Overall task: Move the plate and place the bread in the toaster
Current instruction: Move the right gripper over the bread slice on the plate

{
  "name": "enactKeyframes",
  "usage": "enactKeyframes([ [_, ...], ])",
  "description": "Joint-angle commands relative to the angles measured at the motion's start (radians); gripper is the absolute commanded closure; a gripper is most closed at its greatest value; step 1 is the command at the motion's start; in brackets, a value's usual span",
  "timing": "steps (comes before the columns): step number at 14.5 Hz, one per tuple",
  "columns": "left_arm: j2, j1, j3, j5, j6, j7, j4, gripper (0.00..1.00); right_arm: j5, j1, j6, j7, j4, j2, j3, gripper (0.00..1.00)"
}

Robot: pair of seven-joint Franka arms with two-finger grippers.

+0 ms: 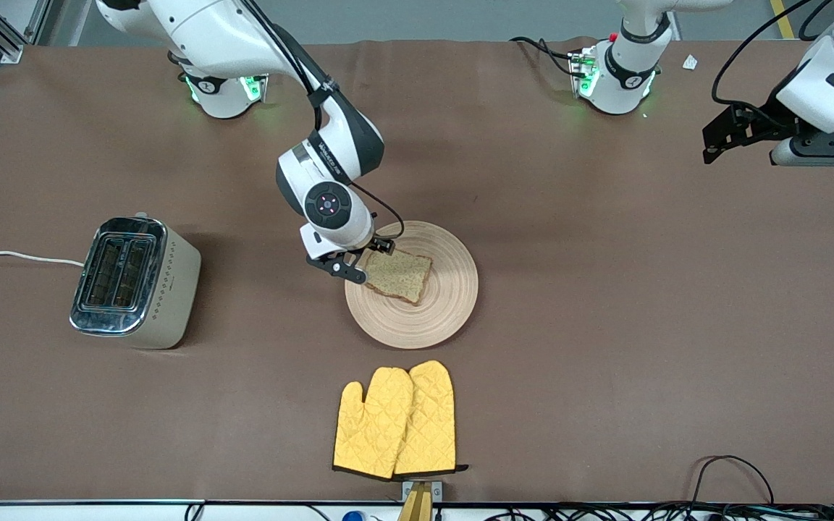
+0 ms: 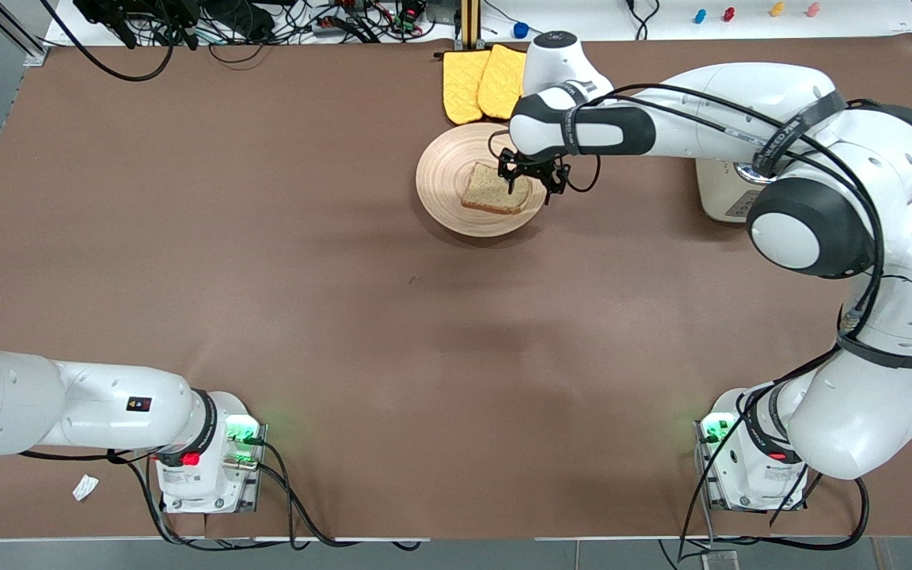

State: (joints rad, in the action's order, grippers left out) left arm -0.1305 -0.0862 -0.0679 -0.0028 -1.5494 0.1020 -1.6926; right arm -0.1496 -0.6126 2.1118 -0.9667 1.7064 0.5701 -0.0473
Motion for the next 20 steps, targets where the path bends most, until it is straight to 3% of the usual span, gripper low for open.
enactKeyframes([
  [1,-0.017,-0.004,0.003,-0.014,-0.027,-0.01,-0.021,0.0,0.027,-0.018,0.019,-0.033,-0.039,0.04,0.014,0.21],
  [9,0.005,-0.003,0.003,-0.013,-0.046,-0.01,-0.022,0.0,0.036,-0.022,0.05,-0.035,-0.042,0.054,0.014,0.36],
  [20,0.014,0.002,0.003,-0.014,-0.061,-0.008,-0.022,0.0,0.045,-0.035,0.077,-0.035,-0.079,0.09,0.017,0.38],
])
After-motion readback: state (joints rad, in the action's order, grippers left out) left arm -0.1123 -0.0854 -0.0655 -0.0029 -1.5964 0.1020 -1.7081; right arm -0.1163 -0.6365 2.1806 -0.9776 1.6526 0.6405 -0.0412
